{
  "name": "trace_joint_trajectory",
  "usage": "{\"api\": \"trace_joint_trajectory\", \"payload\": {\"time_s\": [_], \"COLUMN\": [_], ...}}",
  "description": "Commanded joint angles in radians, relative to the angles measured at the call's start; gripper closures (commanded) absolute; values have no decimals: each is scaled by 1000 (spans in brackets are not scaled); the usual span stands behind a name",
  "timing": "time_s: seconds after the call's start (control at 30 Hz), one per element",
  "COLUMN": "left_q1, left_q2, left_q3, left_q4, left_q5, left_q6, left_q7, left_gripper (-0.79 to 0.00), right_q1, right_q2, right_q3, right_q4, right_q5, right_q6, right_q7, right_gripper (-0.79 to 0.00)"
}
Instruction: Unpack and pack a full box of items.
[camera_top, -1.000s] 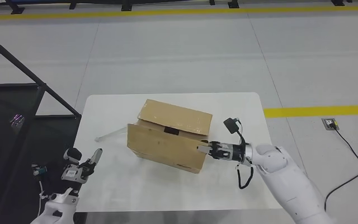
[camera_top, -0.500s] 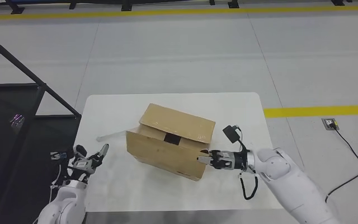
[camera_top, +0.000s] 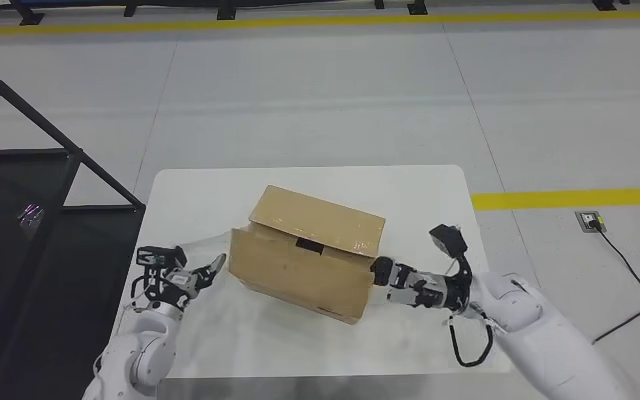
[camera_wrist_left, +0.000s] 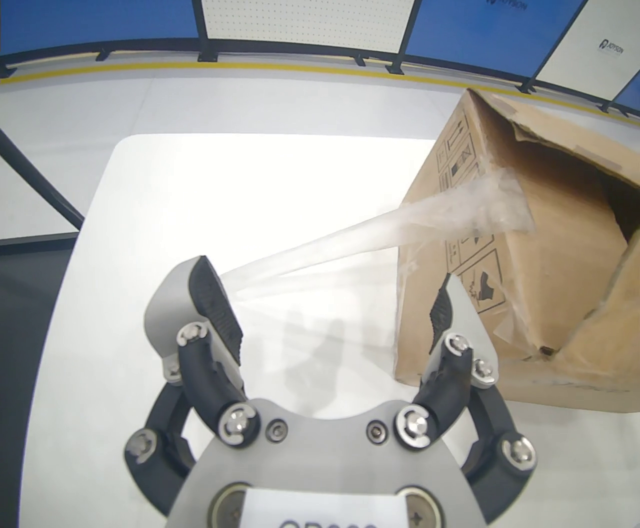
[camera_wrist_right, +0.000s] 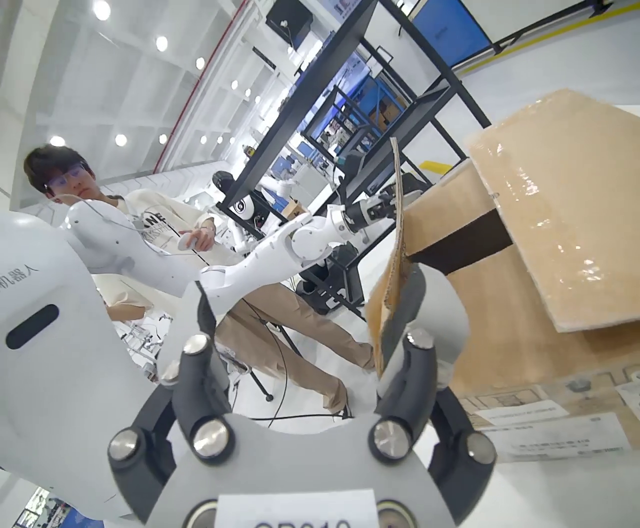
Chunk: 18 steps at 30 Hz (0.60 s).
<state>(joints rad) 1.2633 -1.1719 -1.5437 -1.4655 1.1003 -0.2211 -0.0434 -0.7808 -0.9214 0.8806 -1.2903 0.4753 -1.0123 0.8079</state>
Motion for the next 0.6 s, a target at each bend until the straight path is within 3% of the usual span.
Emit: {"api": "trace_joint_trajectory", "payload": {"time_s": [0.0,0.13,0.27,0.5,0.57], "left_q1": [-2,4,17,49,60], "left_q2": [0,1,2,6,7], "left_q3": [10,16,15,9,8], "left_q4": [5,4,-3,-32,-42], "left_q5": [12,35,41,54,65], "left_q6": [-11,-33,-44,-87,-92], "left_q7": [7,27,47,69,79], "left_gripper": [-785,-785,-785,-785,-785], "right_q1": [-10,-17,-2,76,76], "right_q2": [10,18,15,-21,-21], "right_q3": [20,51,65,24,24], "right_q4": [32,114,180,279,279], "right_q5": [64,209,323,341,341], "right_q6": [0,19,133,318,318], "right_q7": [0,18,64,75,75], "right_gripper": [-785,-785,-785,-785,-785]}}
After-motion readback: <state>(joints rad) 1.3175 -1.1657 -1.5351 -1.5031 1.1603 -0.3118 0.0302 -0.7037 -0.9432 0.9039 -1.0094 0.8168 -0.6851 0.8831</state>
